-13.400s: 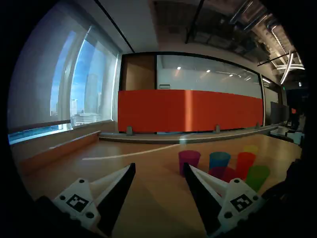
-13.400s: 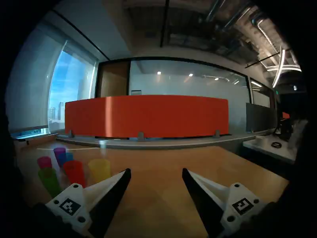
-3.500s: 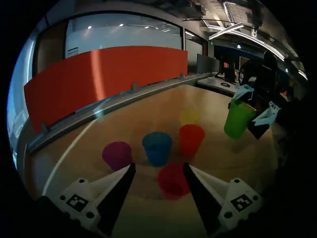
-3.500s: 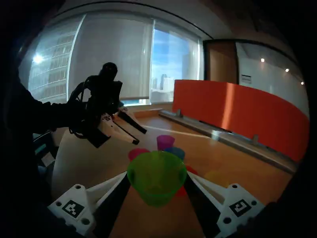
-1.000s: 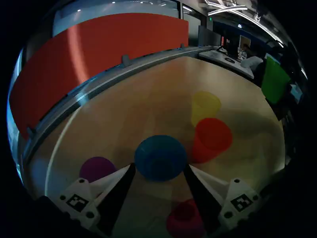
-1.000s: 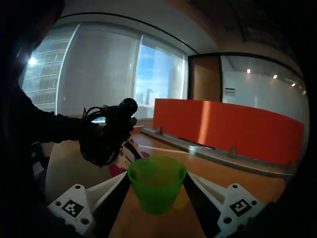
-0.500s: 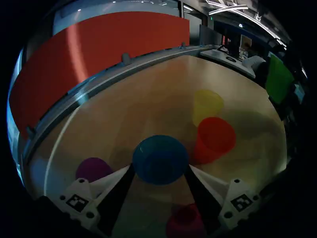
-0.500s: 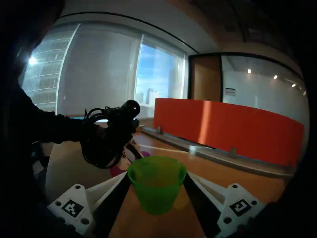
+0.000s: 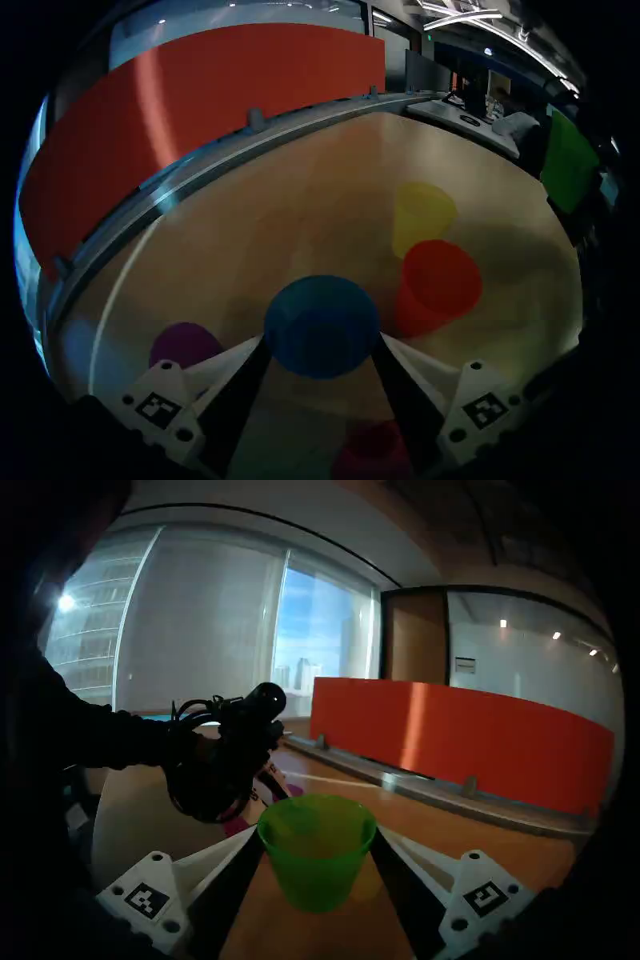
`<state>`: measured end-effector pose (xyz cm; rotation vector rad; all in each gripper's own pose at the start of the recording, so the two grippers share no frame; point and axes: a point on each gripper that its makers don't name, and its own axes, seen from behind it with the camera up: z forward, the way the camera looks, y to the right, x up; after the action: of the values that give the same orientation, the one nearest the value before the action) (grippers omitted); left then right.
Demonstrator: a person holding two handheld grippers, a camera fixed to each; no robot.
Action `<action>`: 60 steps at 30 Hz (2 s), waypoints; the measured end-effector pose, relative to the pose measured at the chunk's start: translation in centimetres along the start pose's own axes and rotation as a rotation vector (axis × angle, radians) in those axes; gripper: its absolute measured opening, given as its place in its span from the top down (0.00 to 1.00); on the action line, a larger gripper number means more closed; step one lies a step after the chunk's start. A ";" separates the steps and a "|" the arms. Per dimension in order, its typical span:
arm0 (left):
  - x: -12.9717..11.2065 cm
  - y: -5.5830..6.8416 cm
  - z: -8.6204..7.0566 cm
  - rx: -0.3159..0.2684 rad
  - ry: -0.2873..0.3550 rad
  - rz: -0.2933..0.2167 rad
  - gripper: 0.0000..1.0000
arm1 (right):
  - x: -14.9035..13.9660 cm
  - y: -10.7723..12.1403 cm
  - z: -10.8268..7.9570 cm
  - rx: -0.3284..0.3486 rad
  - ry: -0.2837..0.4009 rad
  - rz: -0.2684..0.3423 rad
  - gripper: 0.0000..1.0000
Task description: Pour water
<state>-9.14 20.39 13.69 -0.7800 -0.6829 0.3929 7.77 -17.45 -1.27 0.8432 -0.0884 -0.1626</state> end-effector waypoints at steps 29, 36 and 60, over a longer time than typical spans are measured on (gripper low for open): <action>2.6 0.3 -4.1 0.007 0.113 -0.011 0.16 | 0.9 -0.7 0.0 -0.001 0.003 0.001 0.08; 4.4 0.9 -6.8 0.026 0.203 0.002 0.16 | 1.1 -1.1 0.0 0.001 0.002 -0.002 0.08; 11.6 2.4 -14.5 -0.016 0.602 -0.062 0.16 | 1.6 -1.2 0.3 0.000 0.001 0.011 0.08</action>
<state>9.02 21.08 9.17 -0.8358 -0.1451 0.0819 9.14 -18.74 -1.93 0.8431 -0.0919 -0.1522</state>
